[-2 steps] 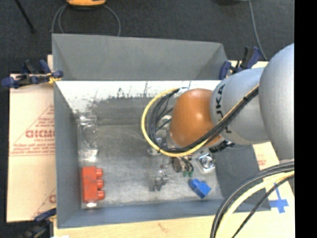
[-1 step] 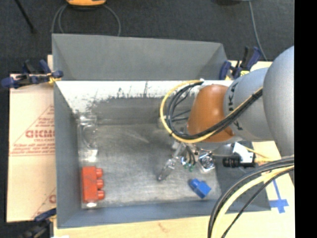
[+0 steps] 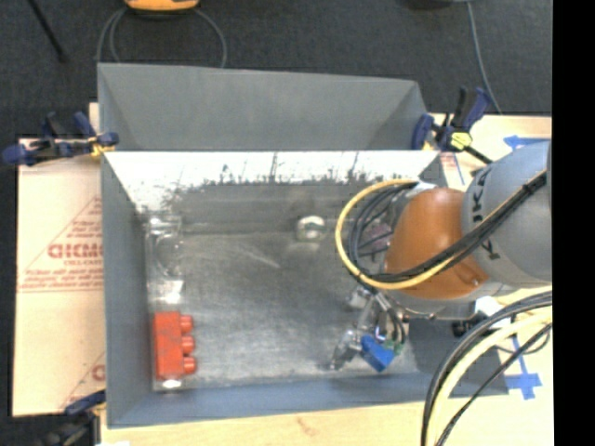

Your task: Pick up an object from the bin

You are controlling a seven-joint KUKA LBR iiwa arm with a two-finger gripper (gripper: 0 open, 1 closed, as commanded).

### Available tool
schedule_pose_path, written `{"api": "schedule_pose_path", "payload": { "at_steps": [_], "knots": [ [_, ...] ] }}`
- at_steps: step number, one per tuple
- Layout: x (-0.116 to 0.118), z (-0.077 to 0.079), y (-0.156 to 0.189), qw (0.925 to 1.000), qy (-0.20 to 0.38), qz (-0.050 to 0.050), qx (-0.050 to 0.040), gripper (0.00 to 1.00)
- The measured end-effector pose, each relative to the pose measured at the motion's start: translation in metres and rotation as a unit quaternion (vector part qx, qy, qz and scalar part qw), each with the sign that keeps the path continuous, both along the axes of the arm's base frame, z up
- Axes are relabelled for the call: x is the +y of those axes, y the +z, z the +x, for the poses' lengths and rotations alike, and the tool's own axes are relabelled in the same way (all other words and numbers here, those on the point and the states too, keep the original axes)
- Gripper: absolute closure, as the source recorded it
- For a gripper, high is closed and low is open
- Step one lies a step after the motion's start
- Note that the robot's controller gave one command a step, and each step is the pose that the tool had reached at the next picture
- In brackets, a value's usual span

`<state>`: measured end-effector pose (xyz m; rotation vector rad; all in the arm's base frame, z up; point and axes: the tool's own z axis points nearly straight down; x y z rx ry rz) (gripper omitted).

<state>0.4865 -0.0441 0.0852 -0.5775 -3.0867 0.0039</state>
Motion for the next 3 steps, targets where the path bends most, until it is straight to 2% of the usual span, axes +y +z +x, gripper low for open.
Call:
{"api": "schedule_pose_path", "payload": {
  "at_steps": [1,2,3],
  "knots": [
    [-0.0544,-0.0093,-0.0119,0.999,-0.045,0.002,-0.0041,0.0],
    [-0.0544,-0.0077,-0.01,0.9989,-0.046,0.001,-0.0068,1.0],
    [-0.0537,-0.0096,-0.0122,0.9989,-0.047,0.002,-0.004,0.0]
  ]
}}
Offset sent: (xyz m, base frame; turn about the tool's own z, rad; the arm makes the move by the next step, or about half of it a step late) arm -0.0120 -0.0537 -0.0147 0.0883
